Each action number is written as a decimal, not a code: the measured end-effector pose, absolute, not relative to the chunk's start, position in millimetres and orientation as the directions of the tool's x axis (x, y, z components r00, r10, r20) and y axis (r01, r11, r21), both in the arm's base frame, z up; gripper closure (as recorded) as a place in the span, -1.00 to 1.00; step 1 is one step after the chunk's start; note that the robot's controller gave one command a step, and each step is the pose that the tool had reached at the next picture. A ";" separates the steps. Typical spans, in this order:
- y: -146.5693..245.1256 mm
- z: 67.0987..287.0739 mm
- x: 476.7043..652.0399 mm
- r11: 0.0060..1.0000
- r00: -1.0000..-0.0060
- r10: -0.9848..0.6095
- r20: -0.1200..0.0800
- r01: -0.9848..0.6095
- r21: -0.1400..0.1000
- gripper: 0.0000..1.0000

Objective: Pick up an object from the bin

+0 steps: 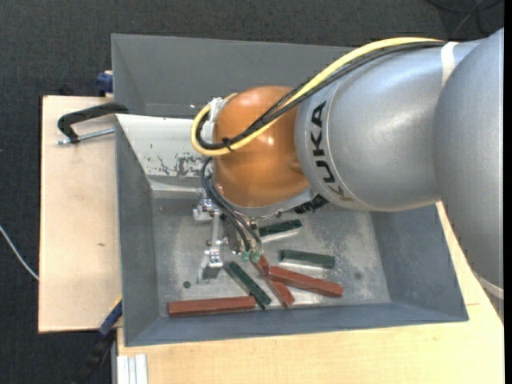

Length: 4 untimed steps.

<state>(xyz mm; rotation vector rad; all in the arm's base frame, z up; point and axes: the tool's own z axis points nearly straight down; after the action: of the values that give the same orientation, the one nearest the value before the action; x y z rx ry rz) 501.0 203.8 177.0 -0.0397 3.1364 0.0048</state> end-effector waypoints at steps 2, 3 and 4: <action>165.5 92.1 502.7 0.982 -0.982 -0.188 -0.005 -0.188 -0.001 -1.00; 125.8 78.8 497.4 0.938 -0.938 -0.346 -0.001 -0.346 0.001 1.00; 127.4 82.7 503.7 0.939 -0.939 -0.344 -0.028 -0.344 0.001 -1.00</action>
Offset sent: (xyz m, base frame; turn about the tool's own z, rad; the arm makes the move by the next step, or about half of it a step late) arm 0.0015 -0.0841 -0.0336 -0.2731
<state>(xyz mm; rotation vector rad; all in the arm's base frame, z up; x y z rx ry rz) 503.7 127.4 82.7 -0.5437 3.0668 0.0086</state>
